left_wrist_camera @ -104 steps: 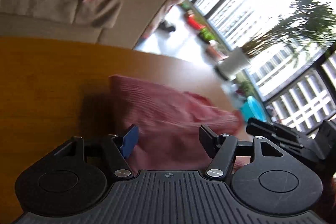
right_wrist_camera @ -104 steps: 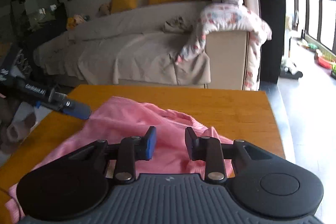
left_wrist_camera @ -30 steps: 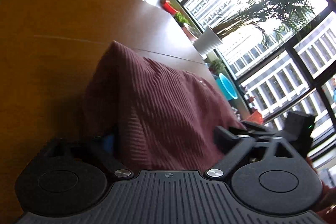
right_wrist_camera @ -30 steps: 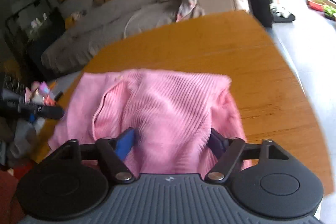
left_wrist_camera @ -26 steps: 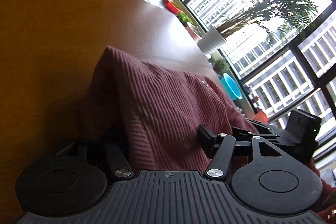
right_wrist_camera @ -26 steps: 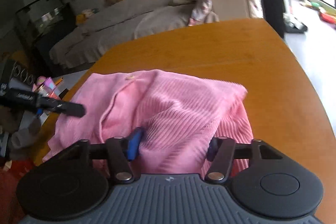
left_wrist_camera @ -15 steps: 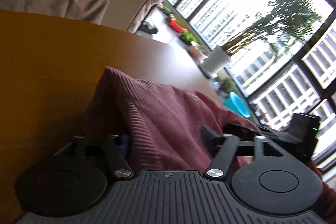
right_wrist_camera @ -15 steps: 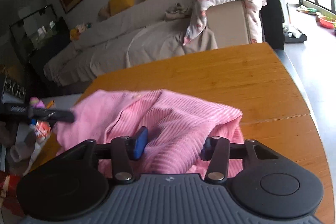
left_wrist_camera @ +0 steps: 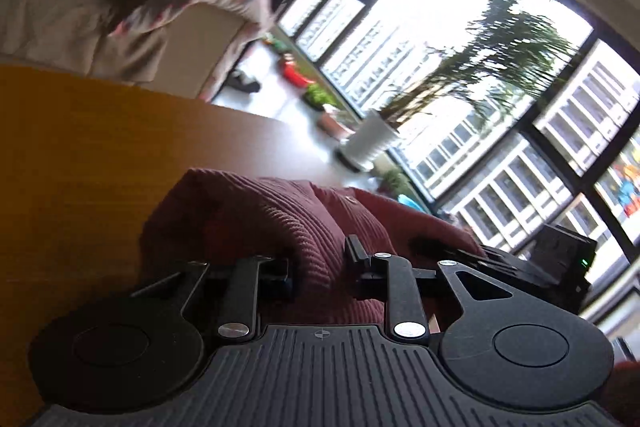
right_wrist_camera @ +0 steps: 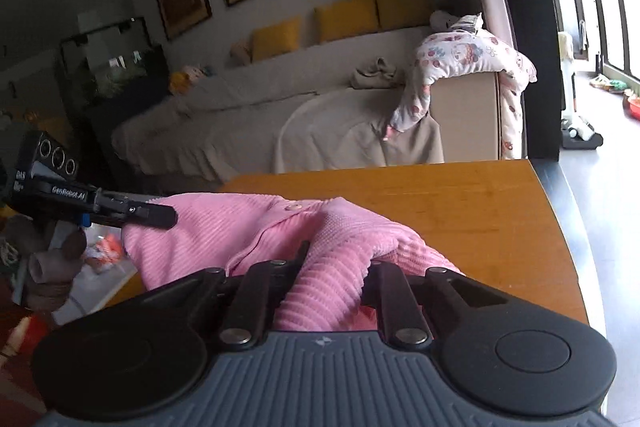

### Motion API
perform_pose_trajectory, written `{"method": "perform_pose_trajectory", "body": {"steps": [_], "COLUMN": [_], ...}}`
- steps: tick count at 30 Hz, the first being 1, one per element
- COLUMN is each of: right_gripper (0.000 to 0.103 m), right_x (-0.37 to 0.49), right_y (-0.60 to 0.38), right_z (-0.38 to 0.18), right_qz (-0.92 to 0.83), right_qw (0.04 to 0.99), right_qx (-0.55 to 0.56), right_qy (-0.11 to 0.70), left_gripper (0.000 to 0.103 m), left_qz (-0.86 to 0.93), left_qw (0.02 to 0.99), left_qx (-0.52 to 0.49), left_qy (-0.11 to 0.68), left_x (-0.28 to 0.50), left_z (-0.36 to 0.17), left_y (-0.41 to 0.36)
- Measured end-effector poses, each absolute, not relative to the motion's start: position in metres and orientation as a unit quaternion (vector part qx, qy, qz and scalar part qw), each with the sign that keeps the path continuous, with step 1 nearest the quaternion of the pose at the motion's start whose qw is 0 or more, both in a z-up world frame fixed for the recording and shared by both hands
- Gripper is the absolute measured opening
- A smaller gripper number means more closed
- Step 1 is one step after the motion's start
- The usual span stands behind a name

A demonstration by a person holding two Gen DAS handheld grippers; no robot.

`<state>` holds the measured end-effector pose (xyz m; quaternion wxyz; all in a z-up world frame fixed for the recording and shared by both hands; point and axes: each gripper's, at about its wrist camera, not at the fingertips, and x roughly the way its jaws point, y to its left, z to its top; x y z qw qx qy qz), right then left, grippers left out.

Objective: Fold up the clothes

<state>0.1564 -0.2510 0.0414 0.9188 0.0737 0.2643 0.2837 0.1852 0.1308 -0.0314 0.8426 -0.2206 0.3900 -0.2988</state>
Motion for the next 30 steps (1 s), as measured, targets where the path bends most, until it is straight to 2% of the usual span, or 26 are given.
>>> {"method": "perform_pose_trajectory", "body": {"steps": [4, 6, 8, 16, 19, 21, 23, 25, 27, 28, 30], "right_gripper": [0.014, 0.016, 0.017, 0.019, 0.019, 0.020, 0.024, 0.032, 0.046, 0.048, 0.054], "right_x": [0.138, 0.133, 0.125, 0.125, 0.132, 0.133, 0.125, 0.115, 0.113, 0.114, 0.115], "right_y": [-0.262, -0.263, -0.261, -0.260, -0.256, -0.255, -0.254, -0.256, -0.258, -0.259, -0.260], "right_z": [0.005, -0.027, -0.046, -0.006, -0.012, -0.028, -0.045, -0.051, -0.051, -0.049, -0.044], "right_qz": [0.263, 0.234, 0.219, 0.242, 0.220, 0.197, 0.192, 0.191, 0.183, 0.180, 0.180], "right_qw": [0.906, 0.899, 0.904, 0.923, 0.929, 0.928, 0.926, 0.927, 0.929, 0.931, 0.933], "right_qx": [0.116, 0.123, 0.111, 0.126, 0.111, 0.098, 0.089, 0.088, 0.086, 0.084, 0.083], "right_qy": [0.312, 0.349, 0.350, 0.271, 0.277, 0.300, 0.314, 0.311, 0.309, 0.307, 0.300], "left_gripper": [0.027, 0.027, 0.029, 0.025, 0.026, 0.032, 0.048, 0.051, 0.051, 0.052, 0.061], "left_qz": [-0.307, -0.278, -0.248, -0.290, -0.280, -0.263, -0.257, -0.245, -0.235, -0.239, -0.246], "left_qw": [0.846, 0.848, 0.851, 0.849, 0.854, 0.851, 0.843, 0.842, 0.842, 0.839, 0.832], "left_qx": [-0.213, -0.208, -0.206, -0.270, -0.270, -0.276, -0.281, -0.282, -0.286, -0.293, -0.308], "left_qy": [0.381, 0.401, 0.414, 0.349, 0.346, 0.361, 0.379, 0.389, 0.392, 0.392, 0.390], "left_x": [0.159, 0.157, 0.163, 0.179, 0.186, 0.187, 0.181, 0.175, 0.175, 0.176, 0.177], "left_z": [-0.023, -0.041, -0.058, -0.031, -0.033, -0.044, -0.056, -0.064, -0.067, -0.066, -0.063], "left_y": [0.133, 0.136, 0.141, 0.147, 0.143, 0.148, 0.154, 0.161, 0.166, 0.167, 0.171]}}
